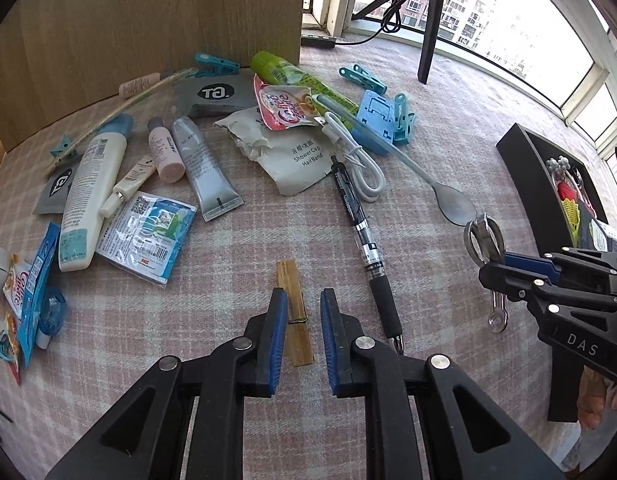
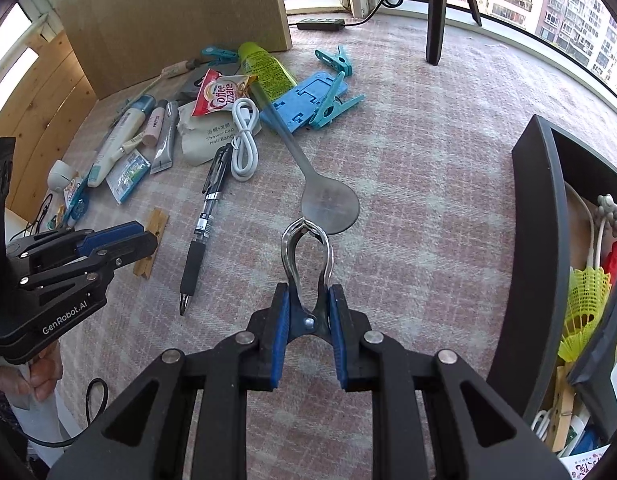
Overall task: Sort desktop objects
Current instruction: 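Carry both items to the black tray and open both tools to drop them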
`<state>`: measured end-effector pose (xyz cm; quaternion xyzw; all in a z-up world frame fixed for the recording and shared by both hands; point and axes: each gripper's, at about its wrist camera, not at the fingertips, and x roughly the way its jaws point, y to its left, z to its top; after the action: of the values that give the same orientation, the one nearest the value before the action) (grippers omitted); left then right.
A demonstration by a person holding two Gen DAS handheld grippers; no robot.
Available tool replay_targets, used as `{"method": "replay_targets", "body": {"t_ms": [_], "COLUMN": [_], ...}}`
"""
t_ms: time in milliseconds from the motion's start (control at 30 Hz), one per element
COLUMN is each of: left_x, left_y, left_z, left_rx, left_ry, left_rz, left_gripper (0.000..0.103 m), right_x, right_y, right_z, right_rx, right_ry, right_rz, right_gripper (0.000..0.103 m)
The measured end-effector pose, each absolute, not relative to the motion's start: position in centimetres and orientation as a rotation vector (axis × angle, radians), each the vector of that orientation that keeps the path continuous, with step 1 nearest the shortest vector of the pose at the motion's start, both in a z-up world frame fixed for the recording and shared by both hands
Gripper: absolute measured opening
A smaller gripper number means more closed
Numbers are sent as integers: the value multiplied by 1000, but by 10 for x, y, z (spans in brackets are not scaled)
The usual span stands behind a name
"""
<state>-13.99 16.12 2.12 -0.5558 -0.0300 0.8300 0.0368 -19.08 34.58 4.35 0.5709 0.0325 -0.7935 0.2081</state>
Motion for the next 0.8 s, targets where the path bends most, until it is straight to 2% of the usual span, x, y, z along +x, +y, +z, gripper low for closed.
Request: {"method": "replay_targets", "body": {"t_ms": [67,167,233,267,567,800], "left_x": [-144,-145,-143,-143,-146,-147], "left_y": [163,157,157,157,153,185], "left_z": [19,10,8,8,26,71], "left_rx": [-1720,-1748,-1733,-1731,-1750,-1613], "left_ry": [-22,-94,-52,-28,-160,-195], "left_rz": [2576,2541,2566,2581,2564,2540], "left_gripper": [10,27,19,12,12,12], "right_x": [-191,-188,-186,-185,-179,-177], "right_y": [348,351,353,353,362,403], "right_z": [44,45,45,45,61,108], "right_rx": [1595,1601,1604,1607,1579,1517], "right_ry": [106,97,93,91,3,-109], "right_rz": [-2219,-2226,-2233,-2235,-2264,-2336], "right_gripper": [19,19,19,19,19,19]}}
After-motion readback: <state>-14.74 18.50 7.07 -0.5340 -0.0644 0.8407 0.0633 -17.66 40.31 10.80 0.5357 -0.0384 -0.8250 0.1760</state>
